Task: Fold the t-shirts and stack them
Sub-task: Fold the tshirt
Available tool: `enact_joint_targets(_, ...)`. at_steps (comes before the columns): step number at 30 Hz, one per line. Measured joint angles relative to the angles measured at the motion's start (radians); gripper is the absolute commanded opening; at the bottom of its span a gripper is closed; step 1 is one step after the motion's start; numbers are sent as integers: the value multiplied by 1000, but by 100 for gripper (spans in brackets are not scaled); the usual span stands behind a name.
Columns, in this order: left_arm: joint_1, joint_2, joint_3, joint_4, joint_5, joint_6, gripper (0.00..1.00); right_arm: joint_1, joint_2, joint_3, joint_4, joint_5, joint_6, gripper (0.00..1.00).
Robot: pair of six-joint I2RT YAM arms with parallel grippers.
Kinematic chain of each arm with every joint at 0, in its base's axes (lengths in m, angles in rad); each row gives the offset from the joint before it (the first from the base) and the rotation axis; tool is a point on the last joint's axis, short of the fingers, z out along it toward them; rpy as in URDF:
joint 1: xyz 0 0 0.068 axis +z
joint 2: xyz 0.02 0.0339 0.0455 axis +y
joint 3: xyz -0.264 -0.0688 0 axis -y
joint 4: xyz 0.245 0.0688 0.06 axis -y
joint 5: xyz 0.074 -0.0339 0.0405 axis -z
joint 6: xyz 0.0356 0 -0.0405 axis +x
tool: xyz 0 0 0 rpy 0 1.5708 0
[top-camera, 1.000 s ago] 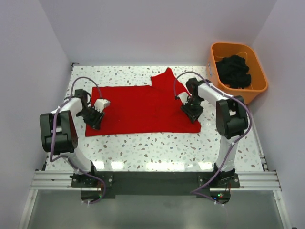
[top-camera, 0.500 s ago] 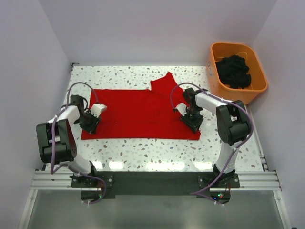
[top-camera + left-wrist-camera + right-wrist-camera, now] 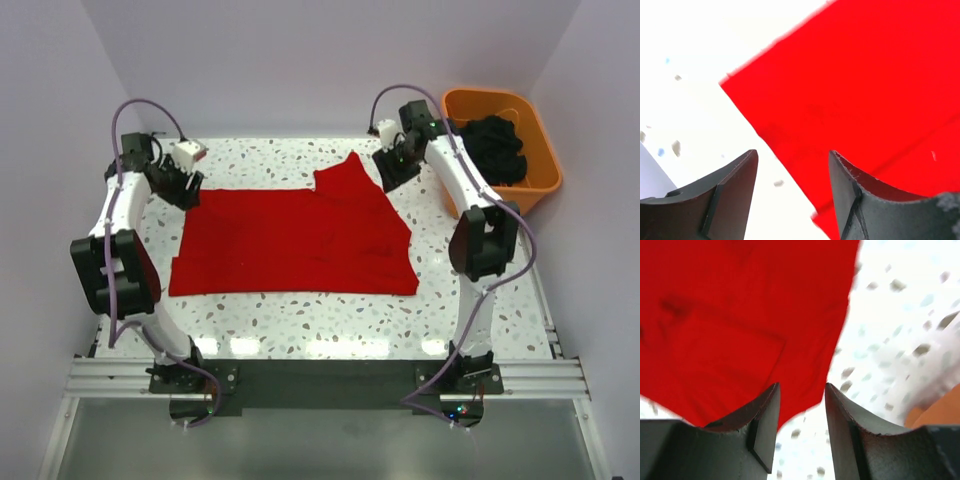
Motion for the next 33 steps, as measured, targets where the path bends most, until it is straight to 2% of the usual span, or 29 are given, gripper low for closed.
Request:
enact_joint_targets(4, 2, 166, 183, 59, 28, -77, 64, -49, 209, 257, 39, -21, 81, 47)
enact_joint_targets(6, 4, 255, 268, 84, 35, -113, 65, -66, 306, 333, 85, -21, 115, 50)
enact_joint_targets(11, 14, 414, 412, 108, 39, -189, 70, -80, 399, 318, 212, -26, 183, 63)
enact_joint_targets(14, 16, 476, 476, 109, 39, -209, 71, -76, 404, 298, 295, -42, 210, 64)
enact_joint_targets(25, 17, 600, 494, 85, 26, -215, 73, -54, 526, 362, 558, -74, 289, 63)
enact_joint_targets(33, 18, 618, 502, 77, 12, -211, 73, -37, 560, 361, 612, -91, 338, 62)
